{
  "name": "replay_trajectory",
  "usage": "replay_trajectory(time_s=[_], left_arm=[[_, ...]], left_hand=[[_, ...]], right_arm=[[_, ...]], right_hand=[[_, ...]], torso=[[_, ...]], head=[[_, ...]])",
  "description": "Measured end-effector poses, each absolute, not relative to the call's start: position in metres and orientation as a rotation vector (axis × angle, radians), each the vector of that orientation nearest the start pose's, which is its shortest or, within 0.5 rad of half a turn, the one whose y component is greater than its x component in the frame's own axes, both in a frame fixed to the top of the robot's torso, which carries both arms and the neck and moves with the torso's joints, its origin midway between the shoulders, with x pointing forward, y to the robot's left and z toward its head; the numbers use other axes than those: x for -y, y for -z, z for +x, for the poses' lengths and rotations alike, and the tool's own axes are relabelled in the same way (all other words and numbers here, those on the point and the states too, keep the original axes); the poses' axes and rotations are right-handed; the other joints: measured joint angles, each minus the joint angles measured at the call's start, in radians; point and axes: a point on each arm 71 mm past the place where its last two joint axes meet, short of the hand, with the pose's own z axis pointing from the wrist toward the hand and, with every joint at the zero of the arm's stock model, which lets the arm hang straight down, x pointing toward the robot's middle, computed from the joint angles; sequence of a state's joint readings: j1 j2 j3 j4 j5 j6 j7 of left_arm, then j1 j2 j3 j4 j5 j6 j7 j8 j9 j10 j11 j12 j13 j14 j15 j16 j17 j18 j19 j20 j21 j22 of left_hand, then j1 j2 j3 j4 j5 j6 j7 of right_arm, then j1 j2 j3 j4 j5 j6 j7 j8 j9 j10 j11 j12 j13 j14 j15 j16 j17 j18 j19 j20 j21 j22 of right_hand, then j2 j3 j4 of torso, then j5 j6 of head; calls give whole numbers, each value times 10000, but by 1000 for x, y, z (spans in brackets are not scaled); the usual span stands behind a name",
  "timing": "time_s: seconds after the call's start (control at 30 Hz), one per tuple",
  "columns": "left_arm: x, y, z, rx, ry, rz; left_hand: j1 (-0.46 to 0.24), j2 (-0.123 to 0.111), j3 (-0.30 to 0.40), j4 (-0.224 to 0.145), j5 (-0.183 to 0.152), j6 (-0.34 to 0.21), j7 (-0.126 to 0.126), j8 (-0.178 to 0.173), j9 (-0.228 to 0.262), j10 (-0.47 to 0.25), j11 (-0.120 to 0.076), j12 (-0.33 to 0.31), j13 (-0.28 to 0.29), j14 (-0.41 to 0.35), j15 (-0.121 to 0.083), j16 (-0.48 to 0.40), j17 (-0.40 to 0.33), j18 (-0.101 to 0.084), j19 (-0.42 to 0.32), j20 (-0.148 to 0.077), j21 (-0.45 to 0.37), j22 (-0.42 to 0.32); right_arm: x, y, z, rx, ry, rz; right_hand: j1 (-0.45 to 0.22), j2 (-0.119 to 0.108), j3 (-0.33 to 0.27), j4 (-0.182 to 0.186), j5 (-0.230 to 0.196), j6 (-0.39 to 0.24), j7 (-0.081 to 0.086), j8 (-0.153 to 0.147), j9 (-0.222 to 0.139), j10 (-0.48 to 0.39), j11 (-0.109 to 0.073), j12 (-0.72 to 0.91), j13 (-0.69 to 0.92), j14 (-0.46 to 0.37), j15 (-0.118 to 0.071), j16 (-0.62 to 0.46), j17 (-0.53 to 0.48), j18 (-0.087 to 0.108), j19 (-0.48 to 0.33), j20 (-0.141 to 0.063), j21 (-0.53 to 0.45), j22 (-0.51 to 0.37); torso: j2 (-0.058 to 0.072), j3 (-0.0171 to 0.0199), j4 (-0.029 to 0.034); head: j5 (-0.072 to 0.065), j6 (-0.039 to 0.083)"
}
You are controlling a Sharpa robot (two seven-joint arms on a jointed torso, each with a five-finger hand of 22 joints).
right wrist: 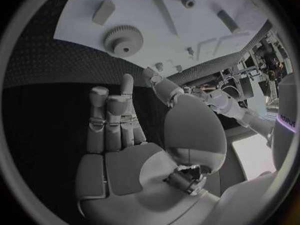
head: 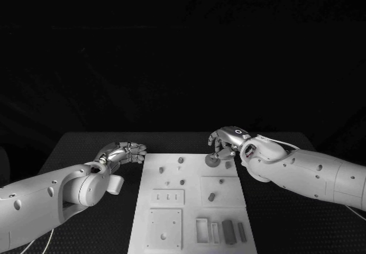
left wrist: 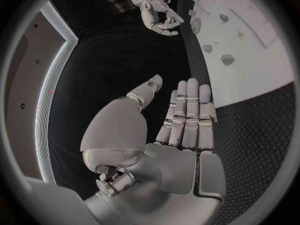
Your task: Assemble the parts on the task board
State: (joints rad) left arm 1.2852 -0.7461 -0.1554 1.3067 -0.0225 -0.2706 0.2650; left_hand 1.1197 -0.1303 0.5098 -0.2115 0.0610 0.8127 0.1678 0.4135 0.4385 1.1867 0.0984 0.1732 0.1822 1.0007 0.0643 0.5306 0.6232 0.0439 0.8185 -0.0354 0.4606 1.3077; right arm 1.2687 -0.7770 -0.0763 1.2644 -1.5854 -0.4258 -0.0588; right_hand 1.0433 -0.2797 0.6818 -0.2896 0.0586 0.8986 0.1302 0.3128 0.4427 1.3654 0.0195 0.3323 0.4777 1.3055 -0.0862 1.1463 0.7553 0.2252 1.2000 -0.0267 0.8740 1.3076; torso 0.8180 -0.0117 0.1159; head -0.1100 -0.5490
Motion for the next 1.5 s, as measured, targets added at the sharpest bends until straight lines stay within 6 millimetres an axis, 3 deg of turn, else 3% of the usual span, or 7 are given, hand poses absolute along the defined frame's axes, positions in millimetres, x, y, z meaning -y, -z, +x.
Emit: replay_trajectory(time_s=[0.07, 0.13, 0.27, 0.5, 1.1, 1.5], left_arm=[[-226, 196, 529, -15552, 13431, -11161], [-226, 196, 529, -15551, 13426, -11165], [-225, 197, 529, -15562, 13441, -11158], [-223, 197, 529, -15593, 13481, -11141], [-223, 197, 530, -15588, 13458, -11151], [-222, 197, 530, -15596, 13476, -11144]], left_hand=[[0, 0, 0, 0, 0, 0, 0, 0, 0, 0, 0, 0, 0, 0, 0, 0, 0, 0, 0, 0, 0, 0], [0, 0, 0, 0, 0, 0, 0, 0, 0, 0, 0, 0, 0, 0, 0, 0, 0, 0, 0, 0, 0, 0], [0, 0, 0, 0, 0, 0, 0, 0, 9, 0, 0, 0, -1, 0, 0, 0, 1, 0, 0, 0, 0, -1], [0, 0, 0, 0, 0, 0, 0, 0, 8, 0, 0, 0, -1, 0, 0, -1, -8, 0, 0, 0, 0, -2], [0, 0, 0, 0, 0, 0, 0, 0, 6, -1, 0, 0, -3, 0, 0, -1, -7, 0, 0, 0, 0, -3], [-32, 32, 0, 0, 0, 0, 0, 0, 15, -1, 0, -38, 5, 0, 0, -1, -16, 0, 0, 0, 0, -4]], right_arm=[[247, 168, 539, -15103, -4202, -2180], [250, 170, 540, -15328, -4212, -2098], [252, 173, 544, -15699, -4172, -1971], [254, 179, 550, -16155, -3968, -1889], [250, 197, 552, -16870, -3862, -1977], [248, 200, 554, -16970, -3841, -2020]], right_hand=[[-28, 28, -159, 14, 82, -21, -6, -9, -11, -242, -33, 590, 965, -17, -17, 16, -4, 2, -20, -19, 16, 0], [-75, -3, -536, -11, 303, -72, -63, -97, -43, -886, -101, 2509, 2909, -36, -36, 312, 176, 4, -20, -20, 209, 0], [-86, 114, -637, -11, 305, -141, -58, -199, -123, -2149, -15, 5642, 5641, -101, -87, 1010, 872, 2, -35, -82, 645, 0], [-157, 185, -617, 8, 305, -237, 36, -323, -199, -2426, -70, 7801, 6912, -237, -8, 1550, 1715, -10, -118, -174, 1256, 0], [-170, 295, -459, 70, 421, -211, 4, -323, -191, -2458, -37, 8301, 6996, -231, -10, 1618, 2082, -27, -103, -185, 1455, 0], [-99, 446, 47, 172, 51, -139, -68, -283, -185, -2455, -31, 8418, 6886, -227, -9, 1618, 2246, -47, -101, -184, 1544, 0]], torso=[[-8, 15, -19], [-13, 38, -38], [-16, 82, -63], [-16, 82, -45], [-28, 58, -25], [-33, 54, -37]], head=[[10, -6], [16, -11], [35, -12], [0, -25], [62, -111], [49, -146]])
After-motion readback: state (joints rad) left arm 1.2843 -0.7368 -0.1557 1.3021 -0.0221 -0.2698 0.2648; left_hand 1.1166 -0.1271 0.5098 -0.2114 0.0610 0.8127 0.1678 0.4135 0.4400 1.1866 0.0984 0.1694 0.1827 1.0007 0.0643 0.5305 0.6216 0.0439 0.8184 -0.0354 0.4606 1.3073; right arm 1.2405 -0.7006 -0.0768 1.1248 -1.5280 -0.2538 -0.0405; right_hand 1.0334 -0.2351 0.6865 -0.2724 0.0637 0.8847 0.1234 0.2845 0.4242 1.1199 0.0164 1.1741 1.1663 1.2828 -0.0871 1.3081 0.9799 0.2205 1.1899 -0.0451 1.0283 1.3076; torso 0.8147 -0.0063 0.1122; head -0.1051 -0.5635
